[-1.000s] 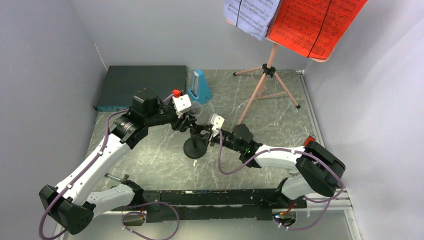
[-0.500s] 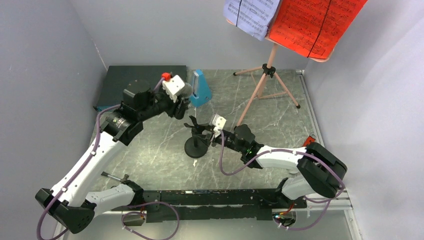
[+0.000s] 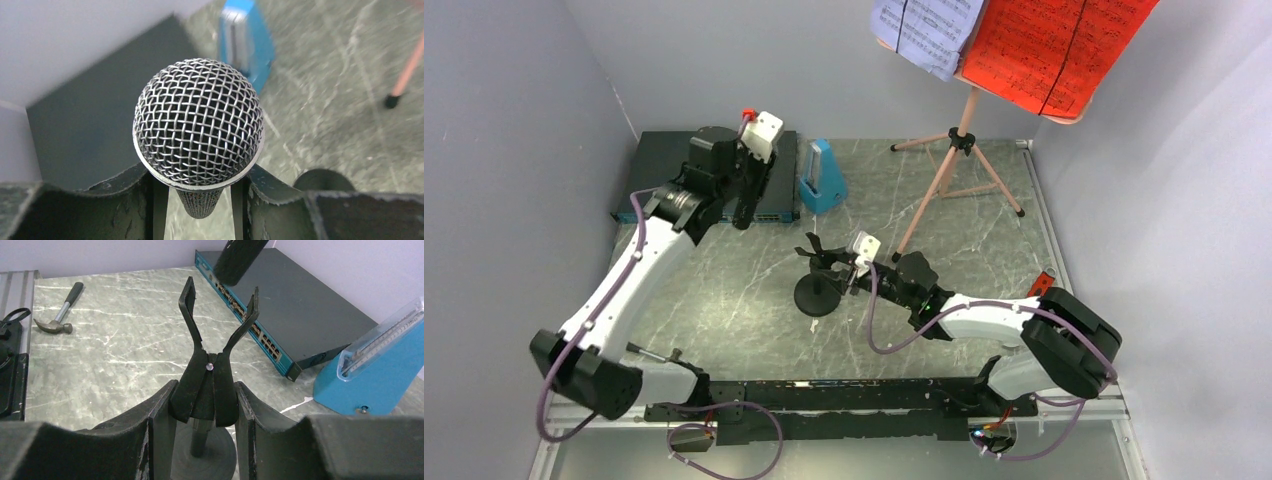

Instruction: Pack up the instrument practice props

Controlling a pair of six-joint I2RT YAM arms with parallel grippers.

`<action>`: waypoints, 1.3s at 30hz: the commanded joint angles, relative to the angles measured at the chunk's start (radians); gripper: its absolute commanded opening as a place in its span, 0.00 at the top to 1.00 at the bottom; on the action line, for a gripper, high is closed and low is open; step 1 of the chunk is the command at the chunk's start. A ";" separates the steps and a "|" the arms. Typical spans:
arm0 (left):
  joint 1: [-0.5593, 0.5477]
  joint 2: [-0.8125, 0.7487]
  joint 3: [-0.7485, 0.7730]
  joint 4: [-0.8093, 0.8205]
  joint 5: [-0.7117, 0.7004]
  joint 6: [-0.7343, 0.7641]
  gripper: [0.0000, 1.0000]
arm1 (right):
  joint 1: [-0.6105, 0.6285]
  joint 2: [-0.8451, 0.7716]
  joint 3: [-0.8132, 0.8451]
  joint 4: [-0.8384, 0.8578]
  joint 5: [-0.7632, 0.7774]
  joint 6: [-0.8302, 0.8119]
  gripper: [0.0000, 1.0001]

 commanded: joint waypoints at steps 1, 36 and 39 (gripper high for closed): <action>0.106 0.086 0.019 -0.113 -0.070 -0.098 0.83 | -0.004 -0.045 -0.028 -0.022 0.011 0.014 0.75; 0.424 0.712 -0.036 -0.259 -0.128 -0.189 0.36 | -0.007 -0.015 -0.049 0.014 0.014 0.024 0.59; 0.423 0.669 -0.051 -0.242 -0.107 -0.219 0.24 | -0.007 -0.008 -0.050 0.017 0.012 0.025 0.59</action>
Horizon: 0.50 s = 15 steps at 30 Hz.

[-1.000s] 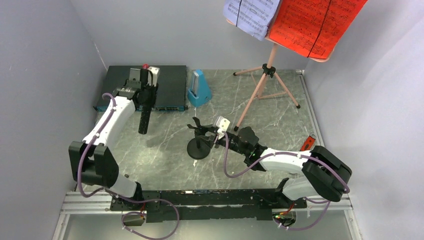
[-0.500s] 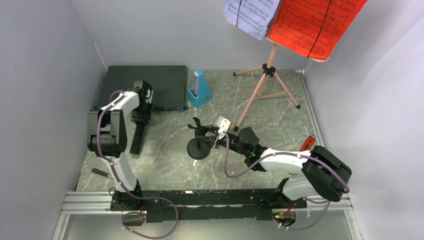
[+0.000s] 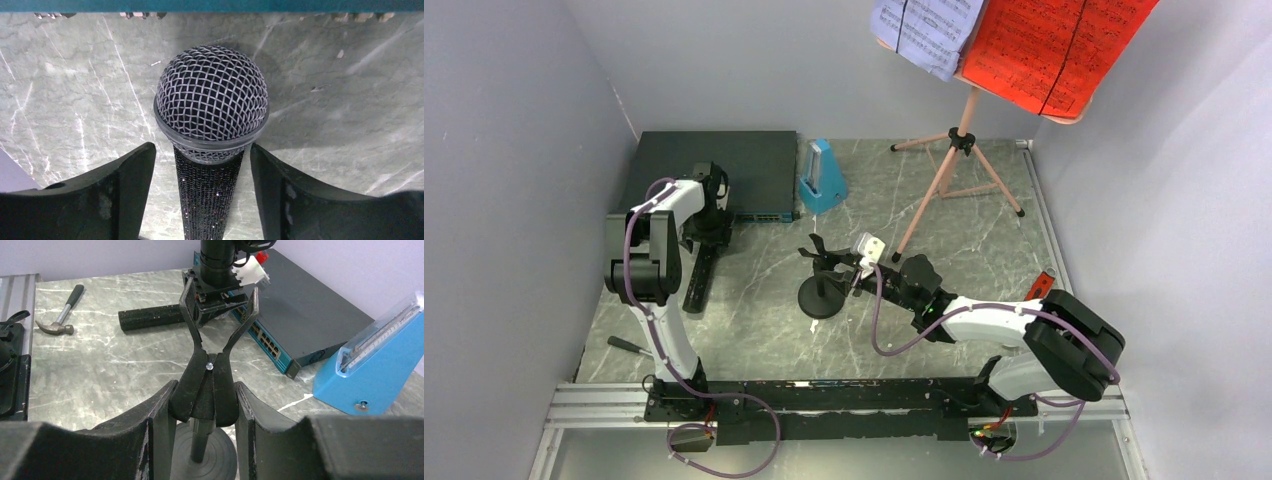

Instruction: Pack up the instrument practice props

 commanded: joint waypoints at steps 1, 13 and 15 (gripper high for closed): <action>-0.006 -0.038 -0.011 0.029 0.047 -0.058 0.14 | -0.002 0.020 -0.013 0.000 0.002 0.011 0.59; -0.115 -0.389 -0.071 0.064 0.036 -0.078 0.07 | -0.002 -0.005 -0.010 -0.001 -0.027 0.028 0.39; -0.137 -0.463 -0.099 0.090 0.048 -0.089 0.07 | -0.003 -0.017 -0.010 -0.004 -0.026 0.030 0.29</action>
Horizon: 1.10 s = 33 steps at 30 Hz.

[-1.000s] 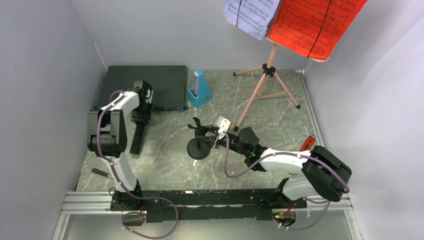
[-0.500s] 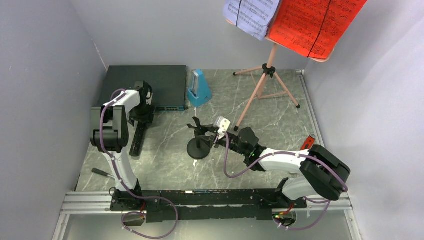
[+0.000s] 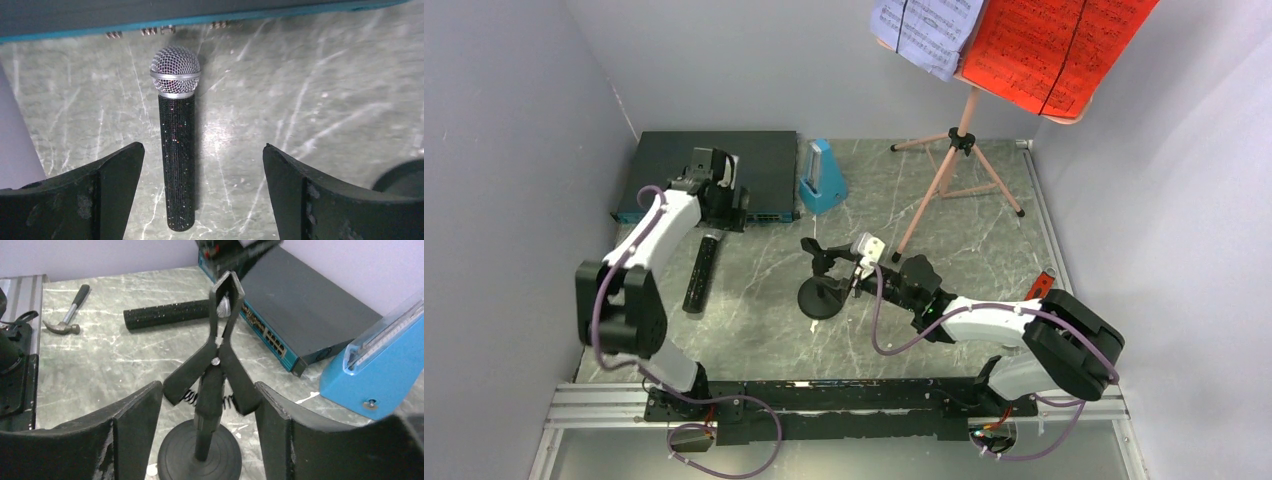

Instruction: Pack up the instrument practice props

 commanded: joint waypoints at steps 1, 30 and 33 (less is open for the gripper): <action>-0.048 -0.190 -0.057 0.065 0.029 -0.037 0.07 | -0.003 -0.028 -0.010 -0.028 -0.016 0.009 0.25; -0.633 -0.766 -0.797 0.879 0.162 -0.108 0.09 | -0.002 -0.562 -0.091 -0.349 0.232 -0.088 0.00; -0.658 -0.698 -0.821 1.006 0.170 -0.077 0.09 | -0.002 -0.612 -0.100 -0.396 0.242 -0.097 0.00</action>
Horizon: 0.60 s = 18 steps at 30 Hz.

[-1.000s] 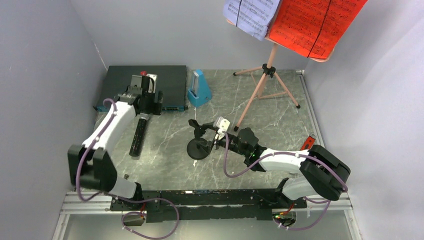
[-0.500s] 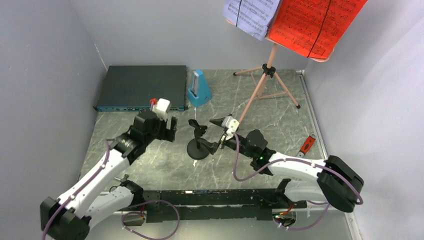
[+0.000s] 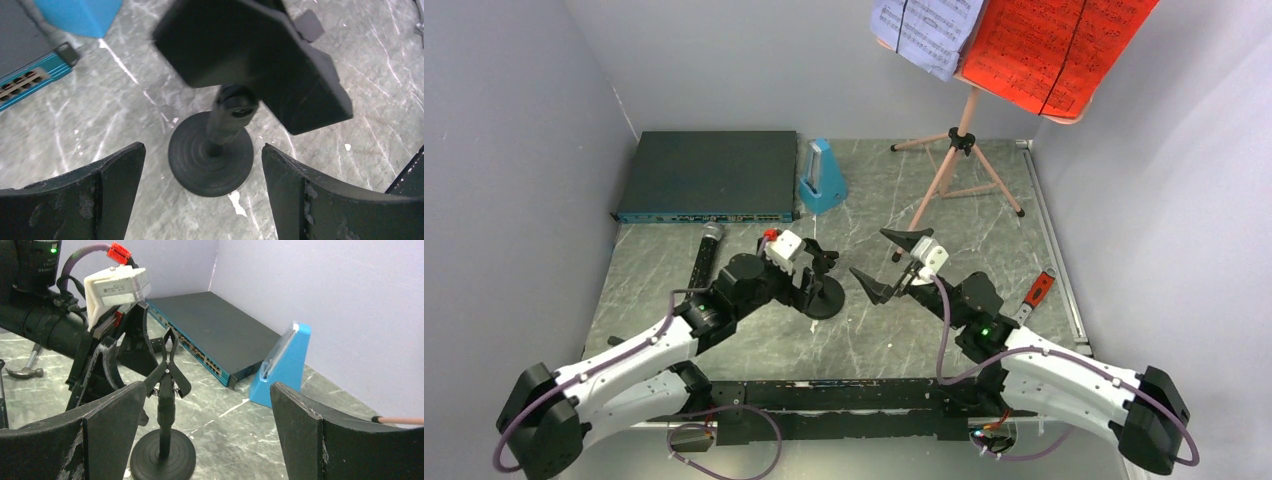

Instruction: Pack up the instrument practice props

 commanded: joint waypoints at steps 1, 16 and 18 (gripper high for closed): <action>-0.033 0.081 -0.031 0.284 0.034 0.058 0.09 | -0.002 -0.071 -0.021 -0.093 0.064 -0.030 0.00; -0.035 0.313 -0.028 0.629 -0.018 0.123 0.59 | -0.003 -0.113 -0.063 -0.085 0.109 -0.035 0.00; -0.034 0.294 -0.025 0.622 -0.027 0.131 0.76 | -0.002 -0.112 -0.068 -0.077 0.110 -0.033 0.00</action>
